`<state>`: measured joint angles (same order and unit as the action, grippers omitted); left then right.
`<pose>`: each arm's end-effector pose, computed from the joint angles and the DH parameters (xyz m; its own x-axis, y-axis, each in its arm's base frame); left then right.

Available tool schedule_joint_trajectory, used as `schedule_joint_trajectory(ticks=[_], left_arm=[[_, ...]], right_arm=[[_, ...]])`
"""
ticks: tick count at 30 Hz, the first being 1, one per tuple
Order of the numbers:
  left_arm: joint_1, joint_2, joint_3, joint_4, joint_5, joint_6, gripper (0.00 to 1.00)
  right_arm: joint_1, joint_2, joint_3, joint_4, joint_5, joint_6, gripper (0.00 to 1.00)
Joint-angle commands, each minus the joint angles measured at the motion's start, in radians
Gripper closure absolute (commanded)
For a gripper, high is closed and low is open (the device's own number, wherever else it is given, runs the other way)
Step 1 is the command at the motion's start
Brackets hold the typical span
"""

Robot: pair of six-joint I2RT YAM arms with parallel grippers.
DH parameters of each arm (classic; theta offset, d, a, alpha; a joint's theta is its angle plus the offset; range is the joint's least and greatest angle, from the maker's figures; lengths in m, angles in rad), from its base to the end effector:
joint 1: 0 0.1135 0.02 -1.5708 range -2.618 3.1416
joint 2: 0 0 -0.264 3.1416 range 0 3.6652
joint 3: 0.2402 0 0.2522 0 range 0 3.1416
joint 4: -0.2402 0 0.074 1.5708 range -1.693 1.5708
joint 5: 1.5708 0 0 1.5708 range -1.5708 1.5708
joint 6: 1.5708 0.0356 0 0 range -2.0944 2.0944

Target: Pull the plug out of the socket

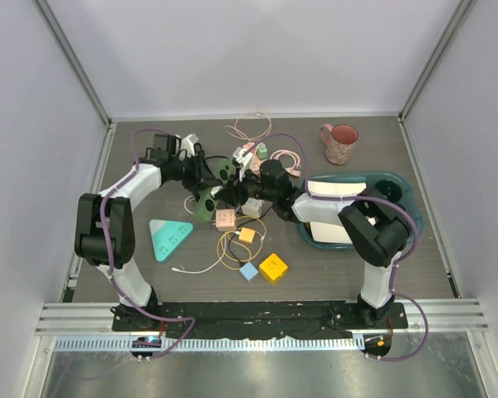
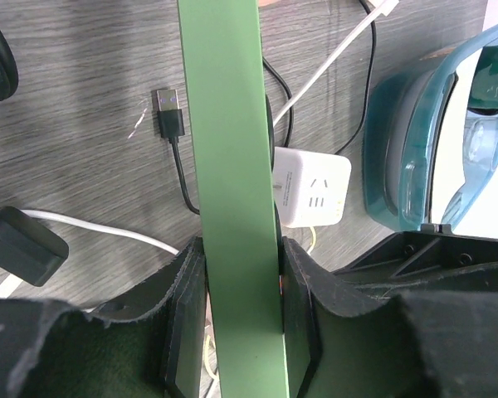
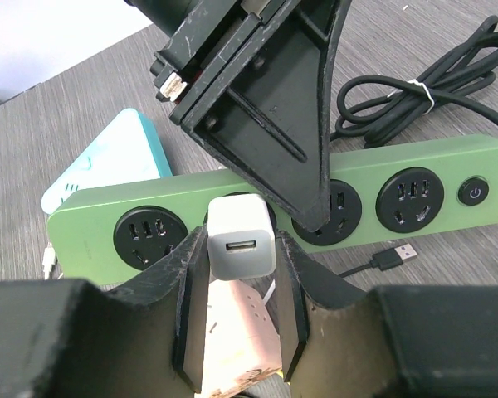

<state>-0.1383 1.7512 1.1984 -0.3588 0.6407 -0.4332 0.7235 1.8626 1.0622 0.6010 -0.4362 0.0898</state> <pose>0.3637 -0.0721 0.2146 -0.9092 -0.2132 -0.3576 0.1008 0.7206 -0.6860 0.3002 0.2852 0.2113 -0.2295 -0.0943 -0.9687 -0.8934 0.4153 0.1713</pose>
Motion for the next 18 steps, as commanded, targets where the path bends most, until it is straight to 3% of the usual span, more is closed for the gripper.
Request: schedule_joint_trajectory(ticks=[1, 10, 18], left_arm=[[0.069, -0.024, 0.013, 0.024, -0.211, 0.096, 1.00], [0.063, -0.027, 0.012, 0.023, -0.230, 0.102, 1.00], [0.065, -0.025, 0.015, 0.014, -0.248, 0.109, 1.00]], right_arm=[[-0.059, -0.126, 0.066, 0.021, 0.039, 0.028, 0.99], [-0.072, -0.109, 0.251, -0.364, 0.001, -0.176, 0.99], [-0.072, -0.128, 0.132, -0.291, 0.022, -0.134, 0.99]])
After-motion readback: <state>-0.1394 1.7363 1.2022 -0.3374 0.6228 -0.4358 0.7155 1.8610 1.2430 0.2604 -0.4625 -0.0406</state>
